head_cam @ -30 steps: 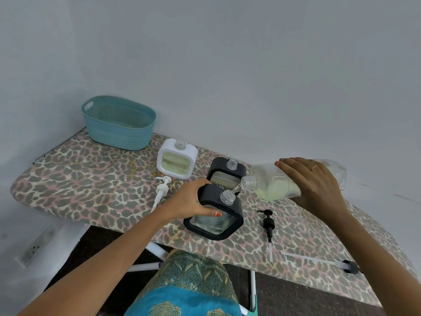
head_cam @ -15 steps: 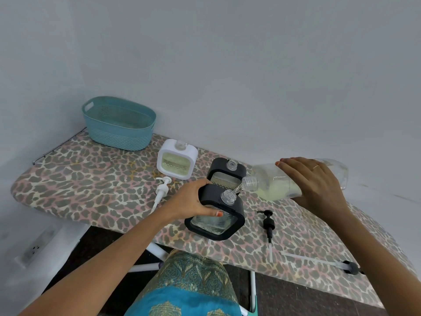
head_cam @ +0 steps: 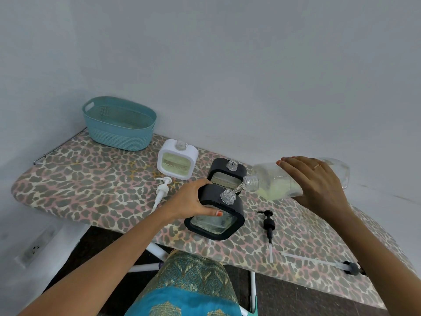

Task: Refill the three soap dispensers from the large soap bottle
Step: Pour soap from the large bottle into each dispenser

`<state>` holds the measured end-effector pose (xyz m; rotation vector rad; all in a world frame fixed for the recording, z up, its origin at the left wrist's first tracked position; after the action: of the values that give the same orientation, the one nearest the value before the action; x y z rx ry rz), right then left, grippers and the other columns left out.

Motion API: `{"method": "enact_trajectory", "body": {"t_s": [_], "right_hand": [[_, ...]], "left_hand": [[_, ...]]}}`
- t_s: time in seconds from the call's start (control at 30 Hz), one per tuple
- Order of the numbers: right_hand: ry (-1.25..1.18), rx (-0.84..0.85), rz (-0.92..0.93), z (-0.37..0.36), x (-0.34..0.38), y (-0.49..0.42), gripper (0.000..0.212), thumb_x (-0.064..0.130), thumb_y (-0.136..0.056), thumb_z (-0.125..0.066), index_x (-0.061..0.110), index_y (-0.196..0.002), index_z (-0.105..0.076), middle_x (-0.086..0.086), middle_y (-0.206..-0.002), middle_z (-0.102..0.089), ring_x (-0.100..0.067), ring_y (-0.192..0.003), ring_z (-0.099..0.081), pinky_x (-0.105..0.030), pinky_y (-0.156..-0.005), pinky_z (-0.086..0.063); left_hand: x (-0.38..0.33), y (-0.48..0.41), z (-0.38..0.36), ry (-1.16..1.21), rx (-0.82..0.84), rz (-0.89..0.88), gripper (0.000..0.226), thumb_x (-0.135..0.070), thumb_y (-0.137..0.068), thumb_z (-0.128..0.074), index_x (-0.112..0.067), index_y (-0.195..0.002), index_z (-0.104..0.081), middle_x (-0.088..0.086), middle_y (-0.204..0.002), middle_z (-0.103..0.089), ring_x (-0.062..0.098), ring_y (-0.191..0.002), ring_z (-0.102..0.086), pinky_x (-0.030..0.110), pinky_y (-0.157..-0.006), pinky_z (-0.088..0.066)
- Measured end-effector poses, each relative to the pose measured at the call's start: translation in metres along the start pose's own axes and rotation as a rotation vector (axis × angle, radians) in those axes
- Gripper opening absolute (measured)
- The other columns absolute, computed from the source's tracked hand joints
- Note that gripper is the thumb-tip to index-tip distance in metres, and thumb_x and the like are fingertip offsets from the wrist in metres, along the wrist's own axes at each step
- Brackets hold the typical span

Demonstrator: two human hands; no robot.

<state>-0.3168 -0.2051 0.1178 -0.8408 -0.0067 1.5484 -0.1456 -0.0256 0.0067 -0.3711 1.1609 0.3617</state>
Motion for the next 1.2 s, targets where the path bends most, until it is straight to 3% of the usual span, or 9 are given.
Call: {"method": "enact_trajectory", "body": {"t_s": [1.2], "right_hand": [[0.004, 0.021, 0.01, 0.006, 0.0, -0.0012, 0.092, 0.014, -0.038, -0.093, 0.011, -0.118, -0.049, -0.013, -0.107, -0.068, -0.032, -0.093, -0.067, -0.041, -0.073, -0.052]], "left_hand": [[-0.0055, 0.0026, -0.0008, -0.041, -0.011, -0.015, 0.048, -0.021, -0.062, -0.084, -0.027, -0.096, -0.052, -0.022, -0.086, -0.055, -0.009, -0.081, -0.054, 0.001, -0.068, -0.041]]}}
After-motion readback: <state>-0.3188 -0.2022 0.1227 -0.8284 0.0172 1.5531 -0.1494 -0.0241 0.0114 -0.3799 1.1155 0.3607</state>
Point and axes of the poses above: each hand's wrist, its own y-axis away from the middle knuckle, its own z-axis out of the back of the hand, x = y × z, the point moved 3 cm from there along -y, towards the middle knuckle
